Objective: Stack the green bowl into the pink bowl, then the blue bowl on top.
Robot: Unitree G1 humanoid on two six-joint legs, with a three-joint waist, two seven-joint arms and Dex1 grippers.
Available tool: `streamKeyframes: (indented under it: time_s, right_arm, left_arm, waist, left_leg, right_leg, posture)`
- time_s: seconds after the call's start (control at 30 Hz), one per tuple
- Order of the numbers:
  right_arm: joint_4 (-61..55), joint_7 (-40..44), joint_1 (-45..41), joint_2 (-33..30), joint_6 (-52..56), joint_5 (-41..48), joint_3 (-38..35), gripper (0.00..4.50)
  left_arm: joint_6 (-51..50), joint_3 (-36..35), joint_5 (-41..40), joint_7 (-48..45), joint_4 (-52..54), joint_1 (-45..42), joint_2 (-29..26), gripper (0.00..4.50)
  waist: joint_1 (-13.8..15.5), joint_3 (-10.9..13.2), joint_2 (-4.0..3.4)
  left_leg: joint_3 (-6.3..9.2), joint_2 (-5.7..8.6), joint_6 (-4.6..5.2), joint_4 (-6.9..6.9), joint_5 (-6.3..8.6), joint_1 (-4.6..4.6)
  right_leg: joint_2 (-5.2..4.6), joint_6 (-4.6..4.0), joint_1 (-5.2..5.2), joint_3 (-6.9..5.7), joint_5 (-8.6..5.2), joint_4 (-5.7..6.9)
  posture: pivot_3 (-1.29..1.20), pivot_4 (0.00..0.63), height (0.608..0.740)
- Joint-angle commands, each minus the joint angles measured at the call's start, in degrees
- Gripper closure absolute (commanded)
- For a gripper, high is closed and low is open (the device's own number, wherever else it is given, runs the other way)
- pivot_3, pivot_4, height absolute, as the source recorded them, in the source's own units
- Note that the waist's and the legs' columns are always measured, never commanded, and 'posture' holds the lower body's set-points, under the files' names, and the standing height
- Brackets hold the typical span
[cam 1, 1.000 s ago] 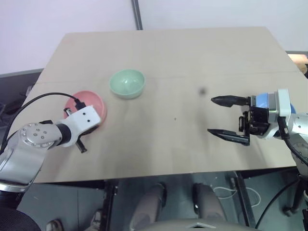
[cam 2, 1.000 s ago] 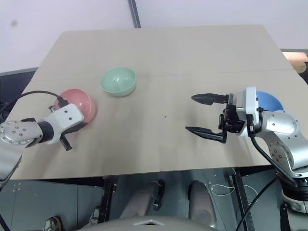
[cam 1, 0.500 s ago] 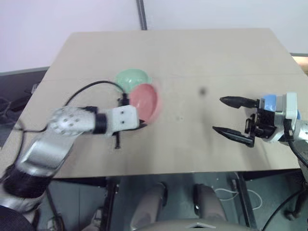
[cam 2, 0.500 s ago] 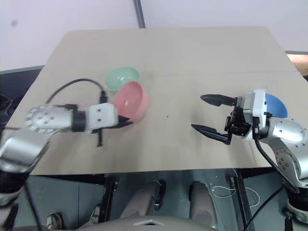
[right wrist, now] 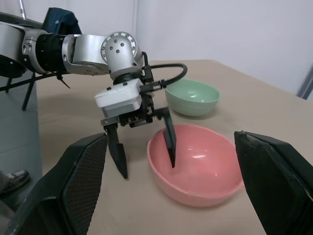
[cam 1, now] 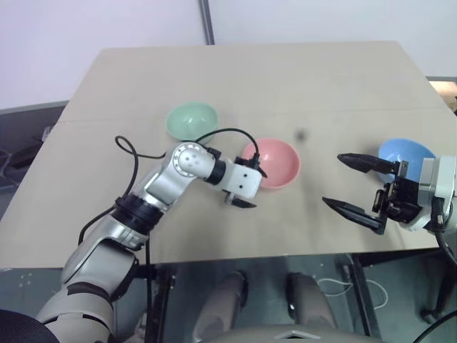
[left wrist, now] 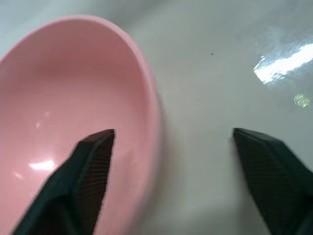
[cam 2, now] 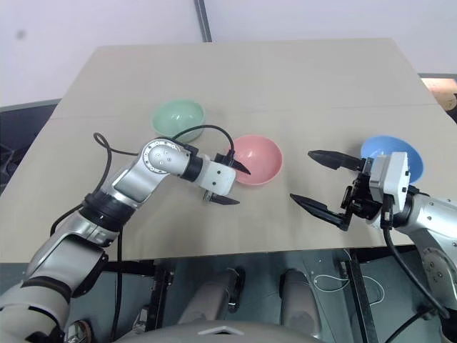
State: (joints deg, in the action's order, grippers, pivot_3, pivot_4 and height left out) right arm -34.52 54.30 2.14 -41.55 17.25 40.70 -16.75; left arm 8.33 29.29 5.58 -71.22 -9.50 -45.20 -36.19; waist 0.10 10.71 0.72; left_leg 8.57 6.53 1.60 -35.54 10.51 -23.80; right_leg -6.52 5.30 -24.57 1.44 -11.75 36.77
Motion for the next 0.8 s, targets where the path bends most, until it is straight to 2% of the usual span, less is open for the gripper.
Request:
streamKeyframes:
  time_s: [0.03, 0.23, 0.4, 0.53, 0.8]
  right_arm:
    - [-2.19, -1.05, 0.33, 0.2, -1.17, 0.29, -1.6, 0.0]
    - [0.17, -0.8, -1.65, -0.06, -1.45, -0.38, -0.3, 0.0]
    - [2.06, -0.12, -4.25, 0.1, -1.57, -0.6, 1.3, 0.0]
    - [2.85, -0.43, -5.15, 0.53, -1.65, -0.8, 1.64, 0.0]
    - [1.49, -1.08, -4.77, -0.37, -0.75, -0.34, 0.59, 0.0]
  left_arm:
    - [-2.56, -6.25, -4.38, -1.18, 5.26, 0.08, -2.54, 0.17]
    - [-12.75, -15.52, -7.3, -0.34, 14.54, 5.66, -11.76, 0.17]
    - [-17.66, -18.07, 3.9, 10.76, 6.96, 4.25, -16.38, 0.17]
    - [-16.58, -14.48, 12.91, 18.93, -3.95, -0.13, -15.53, 0.17]
    - [-8.28, -6.76, 21.47, 22.89, -20.93, -8.98, -8.4, 0.17]
  waist:
    - [-0.25, 0.0, 0.0]
    - [-1.04, -0.01, -0.03]
    - [-0.69, 0.0, -0.01]
    - [-0.56, 0.0, -0.01]
    - [-0.18, 0.02, 0.02]
  left_leg:
    - [-0.01, 0.0, 0.0, -0.02, 0.0, 0.0]
    - [-0.02, -0.11, 0.0, -0.08, 0.0, 0.05]
    - [0.05, -0.27, -0.01, -0.3, 0.0, 0.07]
    - [0.04, -0.28, -0.01, -0.39, 0.01, 0.12]
    - [0.0, -0.22, -0.02, -0.44, 0.01, 0.01]
  right_leg:
    - [0.0, 0.04, 0.0, 0.01, -0.01, 0.01]
    - [0.13, 0.11, 0.01, 0.06, -0.02, 0.05]
    - [0.32, 0.17, 0.18, -0.04, 0.03, 0.04]
    - [0.36, 0.2, 0.31, -0.11, 0.04, 0.02]
    - [0.34, 0.2, 0.28, -0.14, 0.09, -0.03]
  posture:
    - [0.0, 0.15, 0.74]
    - [0.0, 0.15, 0.74]
    - [0.0, 0.15, 0.74]
    - [0.0, 0.15, 0.74]
    - [0.0, 0.15, 0.74]
